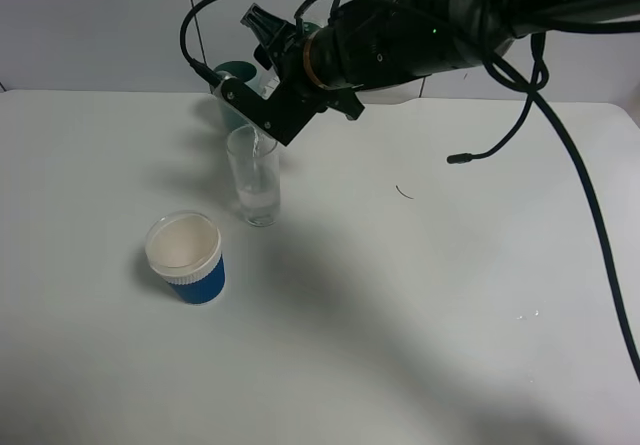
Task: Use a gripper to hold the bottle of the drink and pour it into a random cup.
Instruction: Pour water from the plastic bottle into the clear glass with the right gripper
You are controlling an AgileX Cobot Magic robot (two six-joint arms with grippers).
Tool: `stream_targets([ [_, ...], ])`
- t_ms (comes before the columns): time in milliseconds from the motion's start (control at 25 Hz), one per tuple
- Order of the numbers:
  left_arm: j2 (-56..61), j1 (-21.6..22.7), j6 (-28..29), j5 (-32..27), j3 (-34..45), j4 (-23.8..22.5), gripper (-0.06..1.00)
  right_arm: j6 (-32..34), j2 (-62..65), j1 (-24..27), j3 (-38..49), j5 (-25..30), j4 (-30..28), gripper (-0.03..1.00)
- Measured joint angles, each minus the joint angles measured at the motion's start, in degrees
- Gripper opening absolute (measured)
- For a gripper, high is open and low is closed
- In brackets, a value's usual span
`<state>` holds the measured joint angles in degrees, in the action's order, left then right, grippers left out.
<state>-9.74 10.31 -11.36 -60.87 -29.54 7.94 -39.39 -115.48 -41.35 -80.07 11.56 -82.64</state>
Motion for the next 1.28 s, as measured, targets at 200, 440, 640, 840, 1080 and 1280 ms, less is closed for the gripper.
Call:
stream_targets([
  [200,0.0,0.0,0.0,0.0,0.0,0.0,0.99,0.0,0.0,0.0,0.0,0.0,0.0,0.56],
  [440,0.0,0.0,0.0,0.0,0.0,0.0,0.99,0.0,0.0,0.0,0.0,0.2,0.0,0.56],
  [640,0.0,0.0,0.0,0.0,0.0,0.0,0.99,-0.4,0.0,0.0,0.0,0.2,0.0,0.56],
  [840,0.0,0.0,0.0,0.0,0.0,0.0,0.99,-0.5,0.0,0.0,-0.3,0.2,0.0,0.56],
  [1080,0.0,0.0,0.0,0.0,0.0,0.0,0.99,-0.5,0.0,0.0,-0.7,0.2,-0.1,0.56],
  [1280,0.0,0.0,0.0,0.0,0.0,0.0,0.99,-0.5,0.0,0.0,-0.7,-0.1,-0.1,0.56],
])
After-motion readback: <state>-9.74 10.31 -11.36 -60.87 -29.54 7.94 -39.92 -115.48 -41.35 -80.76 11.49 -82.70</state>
